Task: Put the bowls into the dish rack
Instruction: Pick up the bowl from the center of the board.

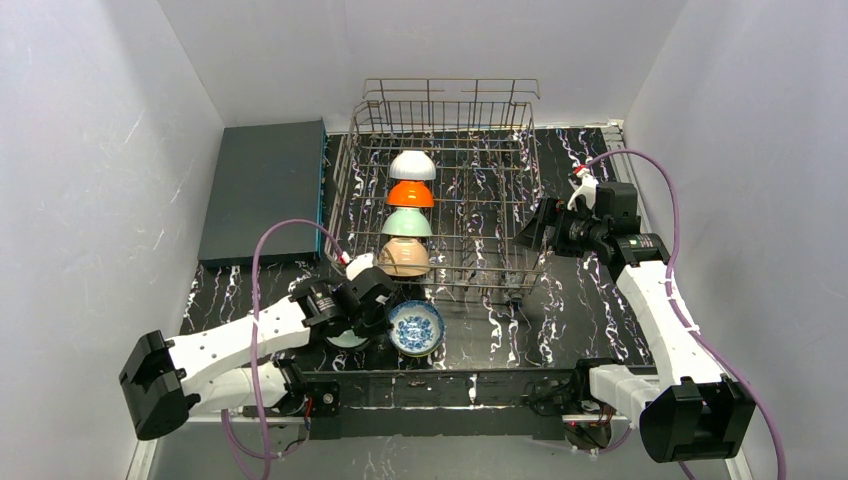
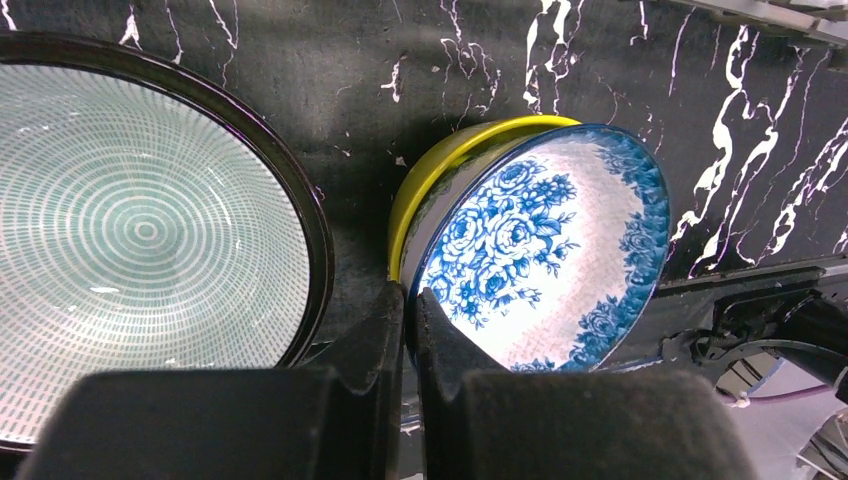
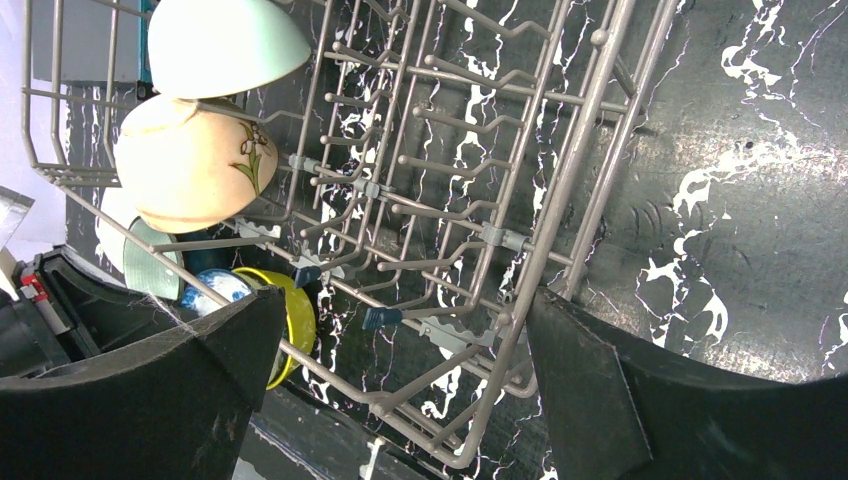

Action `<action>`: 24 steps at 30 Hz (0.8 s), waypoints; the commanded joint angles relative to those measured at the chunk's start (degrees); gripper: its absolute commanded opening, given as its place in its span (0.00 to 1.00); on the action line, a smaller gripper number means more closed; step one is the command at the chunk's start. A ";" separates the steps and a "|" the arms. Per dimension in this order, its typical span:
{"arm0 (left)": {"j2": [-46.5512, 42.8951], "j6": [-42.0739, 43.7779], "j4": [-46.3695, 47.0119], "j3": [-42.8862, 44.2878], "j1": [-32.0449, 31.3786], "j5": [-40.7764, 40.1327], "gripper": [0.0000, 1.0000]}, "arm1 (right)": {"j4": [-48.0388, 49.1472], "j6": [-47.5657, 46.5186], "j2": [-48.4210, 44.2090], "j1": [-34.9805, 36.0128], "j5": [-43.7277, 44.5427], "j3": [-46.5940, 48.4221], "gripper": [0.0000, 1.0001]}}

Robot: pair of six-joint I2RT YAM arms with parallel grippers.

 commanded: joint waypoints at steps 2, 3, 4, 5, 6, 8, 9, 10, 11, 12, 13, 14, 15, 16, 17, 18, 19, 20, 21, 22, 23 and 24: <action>-3.62 2.03 -1.89 3.87 -0.38 -2.11 0.00 | 0.09 -0.21 -0.89 0.38 -1.93 2.71 0.98; -4.30 2.46 -1.99 4.07 -0.43 -2.19 0.00 | 0.05 -0.25 -0.89 0.31 -1.97 2.89 0.98; -5.10 3.20 -1.97 4.25 -0.46 -2.20 0.00 | 0.10 -0.24 -0.92 0.38 -1.94 3.06 0.98; -5.74 3.92 -1.96 4.49 -0.45 -2.21 0.00 | 0.14 -0.27 -0.96 0.34 -2.00 3.12 0.98; -6.47 4.88 -1.89 4.71 -0.46 -2.28 0.00 | 0.34 -0.33 -0.89 0.34 -2.20 3.20 0.98; -7.91 7.41 -1.83 5.20 -0.45 -2.52 0.00 | 0.69 -0.18 -0.69 0.36 -2.67 3.49 0.98; -8.68 9.00 -1.54 5.39 -0.41 -2.34 0.00 | 0.85 -0.12 -0.65 0.40 -2.90 3.81 0.99; -9.35 10.67 -1.40 5.68 -0.39 -2.09 0.00 | 0.98 -0.05 -0.61 0.35 -3.24 4.17 0.99; -10.00 12.30 -1.44 6.08 -0.44 -1.80 0.00 | 1.15 0.05 -0.56 0.35 -3.58 4.65 0.99; -10.65 13.83 -1.51 6.45 -0.43 -1.58 0.00 | 1.23 0.21 -0.52 0.33 -4.15 5.15 0.99; -11.30 15.03 -1.51 6.91 -0.41 -1.17 0.00 | 1.48 0.43 -0.51 0.38 -4.52 5.61 0.99; -11.86 16.29 -1.49 7.39 -0.46 -0.96 0.00 | 1.72 0.77 -0.47 0.34 -5.16 5.95 0.99; -12.47 17.38 -1.29 7.85 -0.49 -0.61 0.00 | 1.87 1.05 -0.31 0.37 -5.49 6.44 0.99; -13.01 18.51 -1.00 8.36 -0.42 -0.18 0.00 | 1.83 1.20 -0.21 0.35 -5.83 7.07 0.99; -13.56 19.81 -0.62 8.86 -0.48 0.27 0.00 | 1.87 1.30 -0.10 0.35 -6.26 7.47 0.99; -14.16 20.92 -0.24 9.48 -0.49 0.71 0.00 | 1.93 1.51 0.04 0.33 -6.91 7.86 0.99; -14.60 22.02 0.36 10.07 -0.48 1.05 0.00 | 2.00 1.61 0.06 0.35 -7.58 8.25 0.99; -14.97 22.94 1.04 10.59 -0.41 1.31 0.00 | 2.37 1.90 -0.08 0.39 -8.22 8.42 0.99; -15.41 24.09 1.81 11.21 -0.43 1.55 0.00 | 2.73 2.20 -0.14 0.34 -8.94 8.63 0.99; -15.74 25.22 2.92 11.51 -0.40 1.76 0.00 | 3.08 2.48 -0.16 0.40 -9.56 8.78 0.99; -15.96 26.40 4.68 11.78 -0.43 2.25 0.00 | 3.53 2.87 -0.25 0.38 -10.36 8.87 0.99; -16.03 27.98 5.61 12.04 -0.37 2.60 0.00 | 4.16 3.13 -0.21 0.34 -11.38 8.96 0.99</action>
